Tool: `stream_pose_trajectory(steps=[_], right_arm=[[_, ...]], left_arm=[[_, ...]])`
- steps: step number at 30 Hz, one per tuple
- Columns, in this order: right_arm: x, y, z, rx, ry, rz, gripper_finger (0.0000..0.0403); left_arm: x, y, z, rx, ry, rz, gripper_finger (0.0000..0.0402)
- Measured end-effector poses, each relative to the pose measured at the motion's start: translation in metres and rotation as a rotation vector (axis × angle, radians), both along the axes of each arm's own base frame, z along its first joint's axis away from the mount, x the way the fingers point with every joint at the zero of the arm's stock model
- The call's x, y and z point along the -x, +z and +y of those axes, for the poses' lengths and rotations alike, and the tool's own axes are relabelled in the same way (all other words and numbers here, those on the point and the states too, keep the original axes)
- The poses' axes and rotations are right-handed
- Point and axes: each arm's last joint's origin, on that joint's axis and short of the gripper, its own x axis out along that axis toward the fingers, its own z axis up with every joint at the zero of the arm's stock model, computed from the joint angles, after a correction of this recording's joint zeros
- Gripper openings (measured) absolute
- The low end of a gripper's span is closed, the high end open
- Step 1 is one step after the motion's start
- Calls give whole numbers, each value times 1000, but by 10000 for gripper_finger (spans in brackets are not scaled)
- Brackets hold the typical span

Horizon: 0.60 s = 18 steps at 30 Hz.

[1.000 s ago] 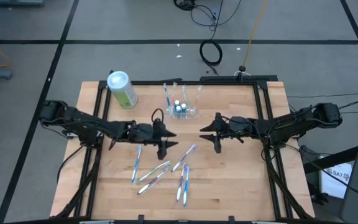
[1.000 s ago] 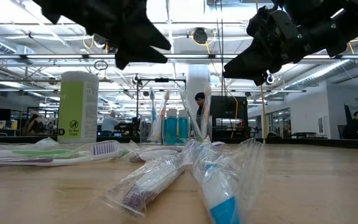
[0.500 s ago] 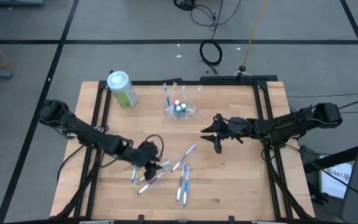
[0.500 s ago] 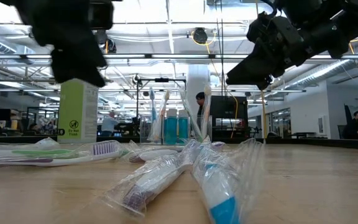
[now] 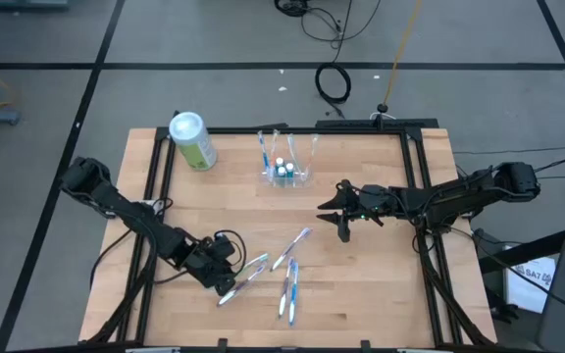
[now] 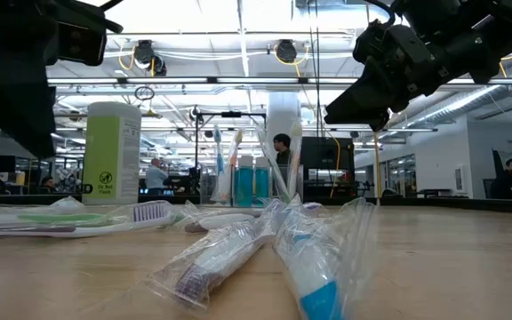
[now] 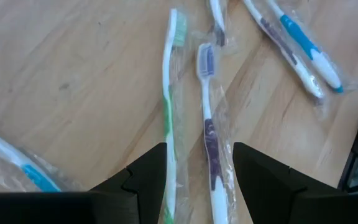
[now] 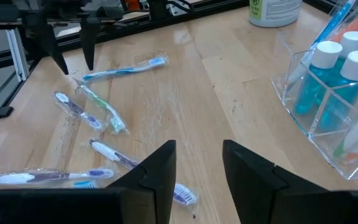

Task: Pick & Place toothbrushing station
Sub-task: Put the green toothbrush into the transparent organizer

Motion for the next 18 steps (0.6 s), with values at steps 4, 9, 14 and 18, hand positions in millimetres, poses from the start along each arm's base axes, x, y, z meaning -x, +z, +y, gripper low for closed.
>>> stream_pose_trajectory(steps=[4, 9, 14, 18], right_arm=[[0, 0, 0, 0, 0, 0, 128], [0, 0, 0, 0, 0, 0, 128], [0, 0, 0, 0, 0, 2, 128], [0, 0, 0, 0, 0, 1, 128]], left_arm=[[0, -10, -5, 10, 18, 47, 191], [-3, -23, -8, 13, 34, 102, 191], [-10, -36, -13, 41, 22, 115, 191], [-12, -46, -10, 47, 54, 170, 191]])
